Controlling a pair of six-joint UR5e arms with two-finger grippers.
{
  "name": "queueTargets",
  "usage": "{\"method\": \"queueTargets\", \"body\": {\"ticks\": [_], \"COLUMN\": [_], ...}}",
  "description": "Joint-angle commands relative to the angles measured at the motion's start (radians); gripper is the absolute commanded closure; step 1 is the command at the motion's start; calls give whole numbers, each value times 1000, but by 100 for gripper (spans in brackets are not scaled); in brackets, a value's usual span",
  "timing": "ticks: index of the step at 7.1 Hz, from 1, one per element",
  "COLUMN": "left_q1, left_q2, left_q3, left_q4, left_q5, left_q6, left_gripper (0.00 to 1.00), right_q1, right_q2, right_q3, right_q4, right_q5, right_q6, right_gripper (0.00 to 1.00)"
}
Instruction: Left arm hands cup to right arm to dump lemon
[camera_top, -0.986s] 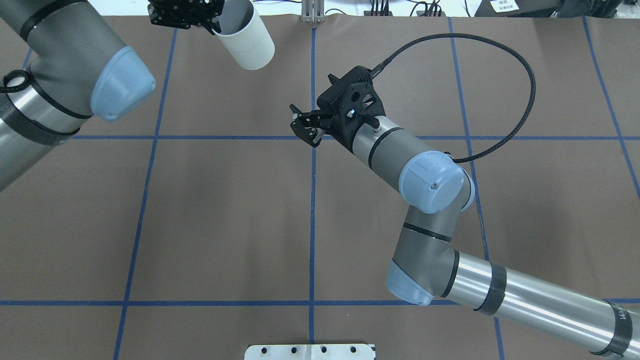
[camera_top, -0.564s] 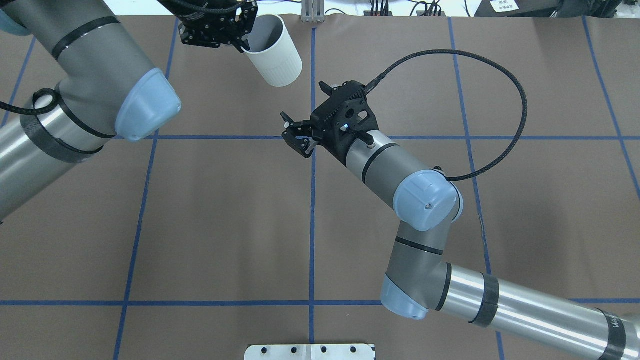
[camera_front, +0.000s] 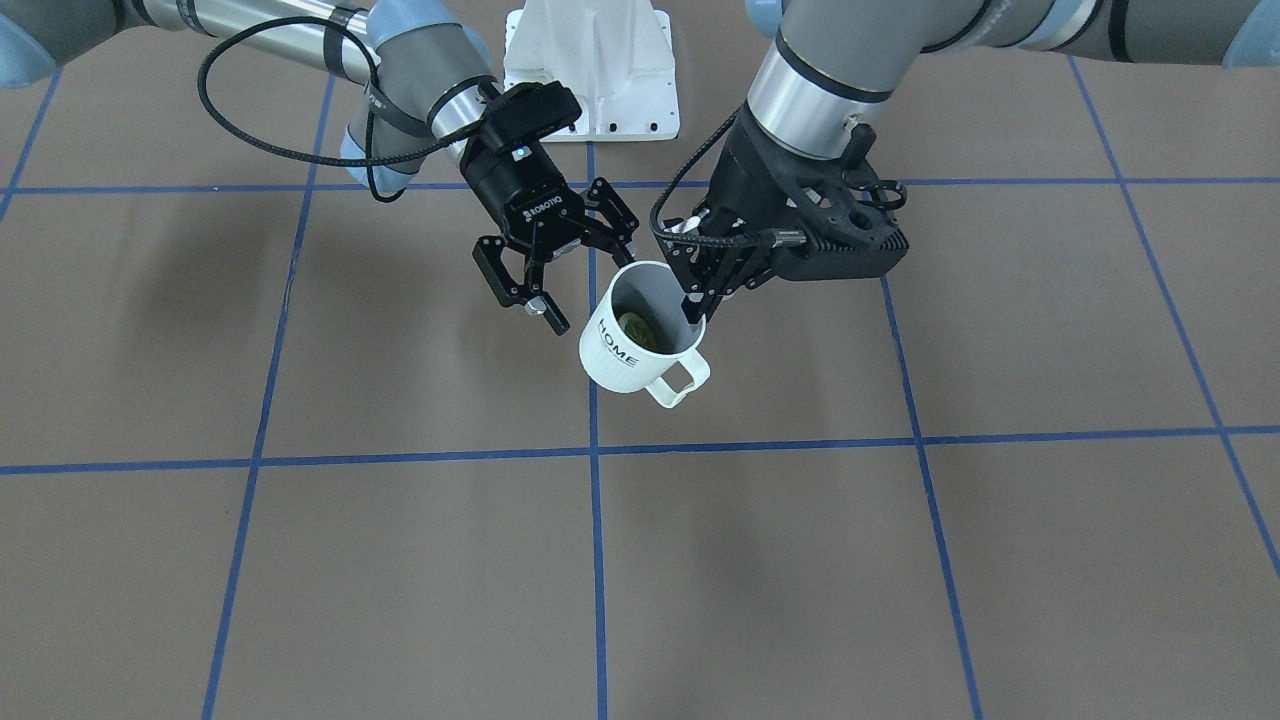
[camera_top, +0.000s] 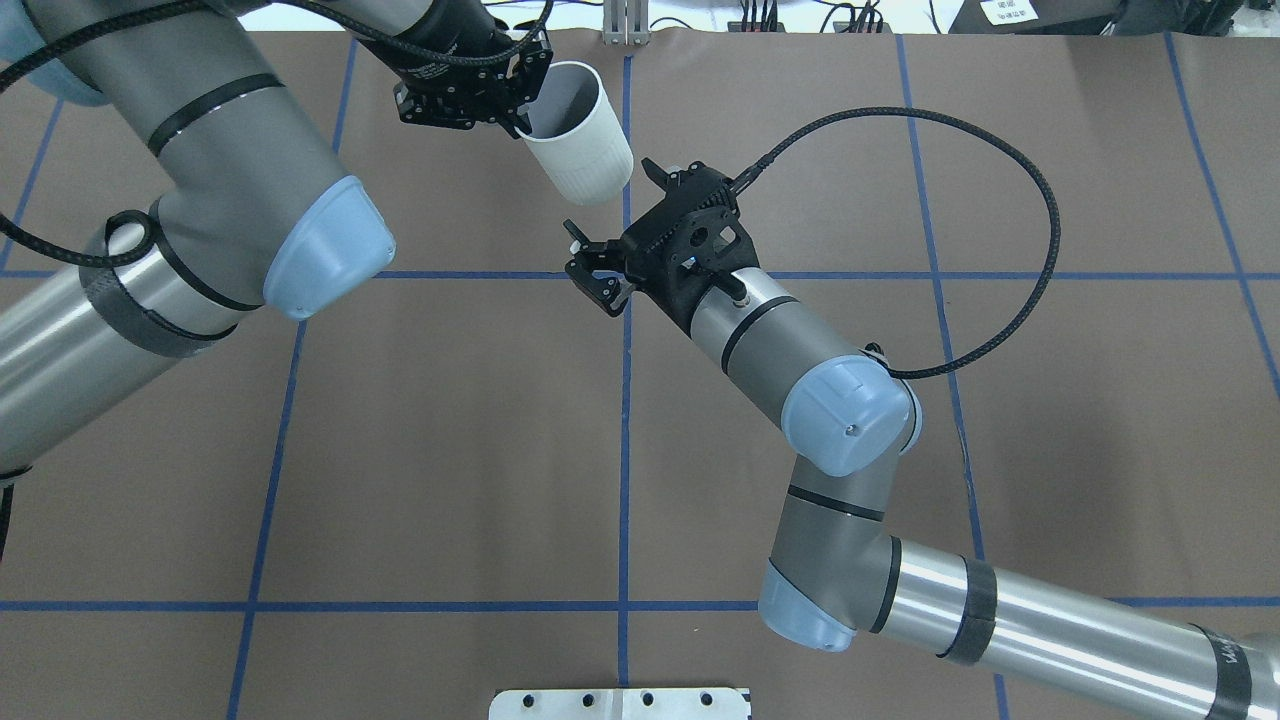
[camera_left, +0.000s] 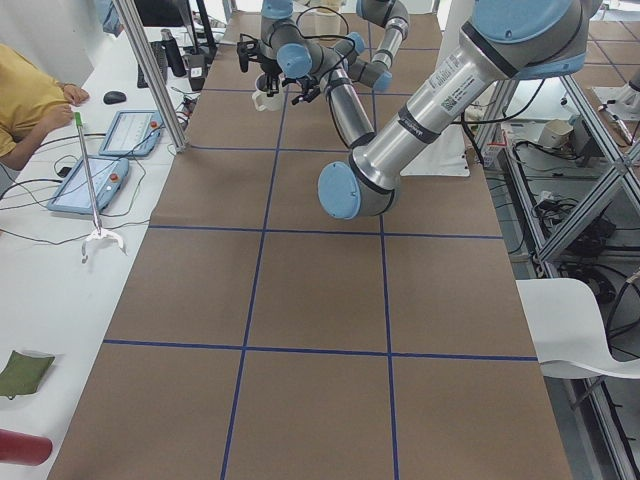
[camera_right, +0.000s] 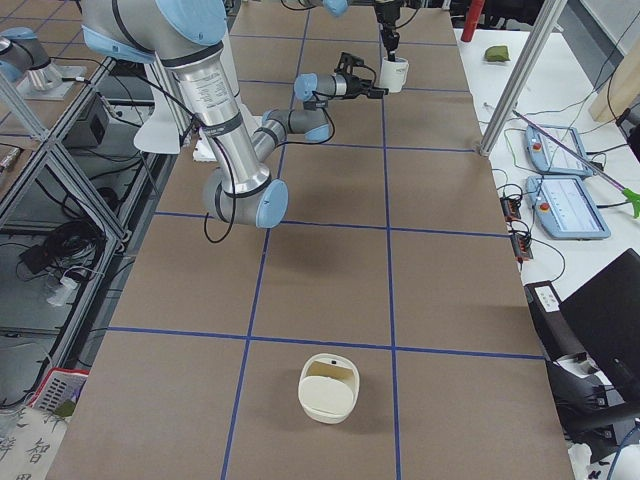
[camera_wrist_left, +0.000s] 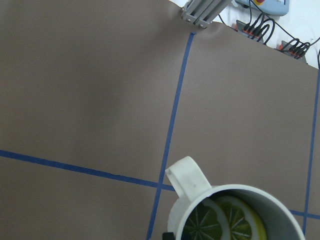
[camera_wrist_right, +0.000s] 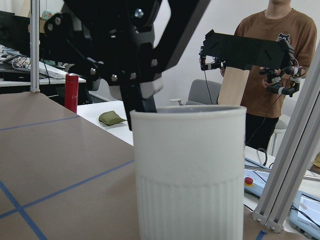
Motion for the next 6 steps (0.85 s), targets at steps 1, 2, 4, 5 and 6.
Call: {"method": "queueTargets", "body": {"ticks": [1, 2, 4, 5, 6], "left_q1": [11, 23, 32, 34, 40], "left_q2": [-1, 2, -1, -2, -2], "left_q3": [-3, -3, -3, -3, -3], "left_q4": [1, 1, 1, 1, 1], "left_q5": [0, 2, 2, 2, 2], "left_q6": [0, 0, 0, 0, 0], "left_gripper": [100, 100, 100, 100, 100], "right_q1": [-5, -5, -8, -8, -8], "right_q2": [0, -2, -2, -3, -2], "right_q3": [1, 1, 1, 1, 1], "right_q4": [0, 0, 0, 0, 0], "right_q5": [-19, -19, -20, -20, -20], "right_q6": [-20, -31, -36, -42, -45], "right_gripper": [5, 5, 5, 5, 5]}}
